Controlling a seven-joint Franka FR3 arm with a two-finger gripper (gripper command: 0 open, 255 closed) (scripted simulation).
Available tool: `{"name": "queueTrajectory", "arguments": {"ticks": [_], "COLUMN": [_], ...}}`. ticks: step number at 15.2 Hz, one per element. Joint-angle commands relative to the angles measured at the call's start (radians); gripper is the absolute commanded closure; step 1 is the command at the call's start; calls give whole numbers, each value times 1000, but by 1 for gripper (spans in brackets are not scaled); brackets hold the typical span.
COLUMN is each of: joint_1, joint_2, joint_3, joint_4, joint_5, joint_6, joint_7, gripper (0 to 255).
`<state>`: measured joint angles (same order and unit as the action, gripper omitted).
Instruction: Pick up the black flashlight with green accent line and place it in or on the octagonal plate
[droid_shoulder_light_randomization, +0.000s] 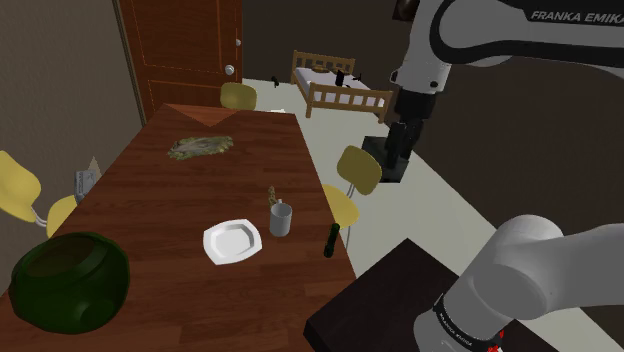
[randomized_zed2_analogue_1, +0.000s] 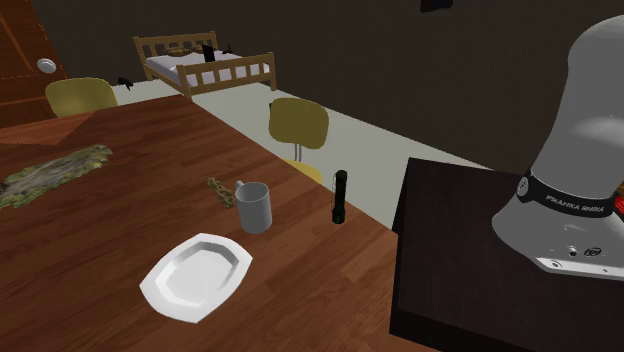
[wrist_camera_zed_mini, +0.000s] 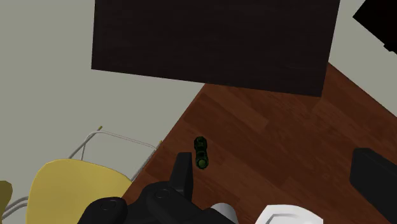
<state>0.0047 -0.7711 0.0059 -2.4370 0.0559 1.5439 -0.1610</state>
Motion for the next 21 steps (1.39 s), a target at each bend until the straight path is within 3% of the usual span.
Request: {"name": "queueTrajectory", "arguments": {"ticks": [1,11,21], "joint_1": [0,4,5], "joint_2": [0,146,501], "joint_3": [0,-4,-10], "joint_4": [0,-232,-302], "joint_5": [0,-18,-32], "joint_6": [0,417,882], "joint_7": [0,-56,-107], "gripper": [0,0,0]}}
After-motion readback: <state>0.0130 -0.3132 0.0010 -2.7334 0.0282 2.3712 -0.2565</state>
